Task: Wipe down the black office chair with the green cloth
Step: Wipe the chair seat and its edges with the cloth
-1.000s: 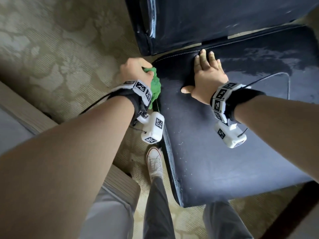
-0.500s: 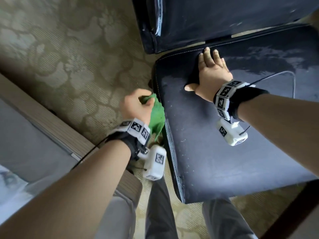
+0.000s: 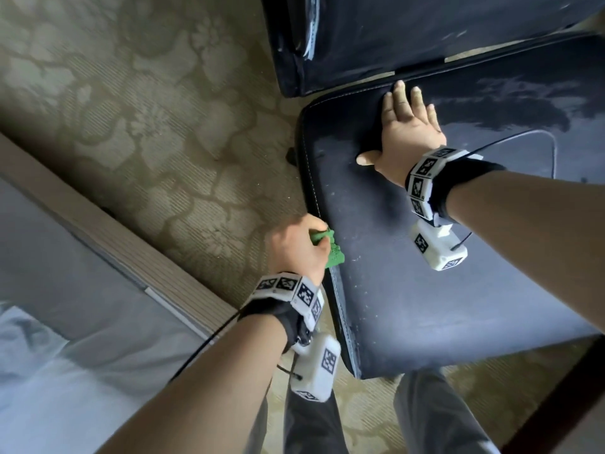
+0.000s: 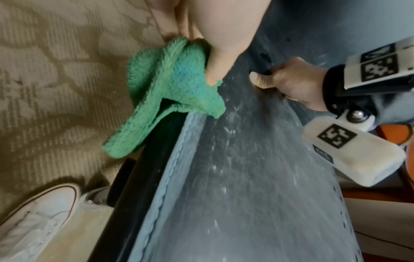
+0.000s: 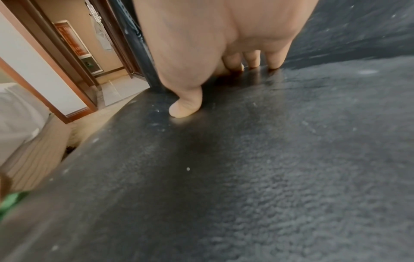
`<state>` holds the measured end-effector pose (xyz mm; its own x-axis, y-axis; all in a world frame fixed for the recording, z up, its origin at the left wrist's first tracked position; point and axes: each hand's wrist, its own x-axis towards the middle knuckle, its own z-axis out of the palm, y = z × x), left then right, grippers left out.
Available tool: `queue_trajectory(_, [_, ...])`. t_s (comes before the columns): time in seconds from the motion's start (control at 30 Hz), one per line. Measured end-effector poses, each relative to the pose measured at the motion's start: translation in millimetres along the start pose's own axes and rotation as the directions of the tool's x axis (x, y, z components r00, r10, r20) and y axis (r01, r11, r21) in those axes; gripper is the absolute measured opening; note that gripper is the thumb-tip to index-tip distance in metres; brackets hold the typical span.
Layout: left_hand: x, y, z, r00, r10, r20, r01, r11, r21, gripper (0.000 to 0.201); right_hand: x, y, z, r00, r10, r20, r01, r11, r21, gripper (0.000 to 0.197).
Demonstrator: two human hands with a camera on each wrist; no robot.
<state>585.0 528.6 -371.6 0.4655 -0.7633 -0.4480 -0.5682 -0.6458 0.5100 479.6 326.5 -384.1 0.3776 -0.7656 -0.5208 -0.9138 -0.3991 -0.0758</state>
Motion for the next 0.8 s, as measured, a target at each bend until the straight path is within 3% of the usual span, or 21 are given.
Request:
queue_trajectory(0.2, [67, 12, -35, 0.979, -0.076, -0.188, 0.049, 0.988, -0.143, 0.014, -31, -6, -10, 0.997, -0.026, -0.071, 0.033, 0.995, 0.092, 0.100])
queue_trajectory(0.3, [84, 16, -39, 0.993, -0.074, -0.091, 0.063, 0.990, -0.127, 0.015, -80, -12, 7, 0.992, -0.124, -0.037, 0.128, 0.985, 0.120, 0.101])
queue_trajectory(0.43, [53, 2, -18, 0.989, -0.142, -0.028, 0.139, 0.985, -0.104, 0.015, -127, -24, 47, 0.981, -0.165, 0.103, 0.158, 0.985, 0.069, 0.112])
queue_trajectory(0.63, [-20, -23, 16, 0.994, -0.111, 0.016, 0.112, 0.977, -0.182, 0.012, -126, -29, 65, 0.992, -0.116, 0.057, 0.111, 0.990, 0.083, 0.115])
queue_trajectory(0.7, [-27, -23, 18, 0.994, -0.106, -0.009, 0.102, 0.974, -0.201, 0.012, -126, -26, 65, 0.990, -0.127, 0.058, 0.120, 0.987, 0.110, 0.116])
queue_trajectory(0.8, [-9, -19, 10, 0.980, -0.118, -0.158, 0.074, 0.962, -0.263, 0.013, -123, -21, 63, 0.988, -0.144, 0.050, 0.134, 0.977, 0.169, 0.116])
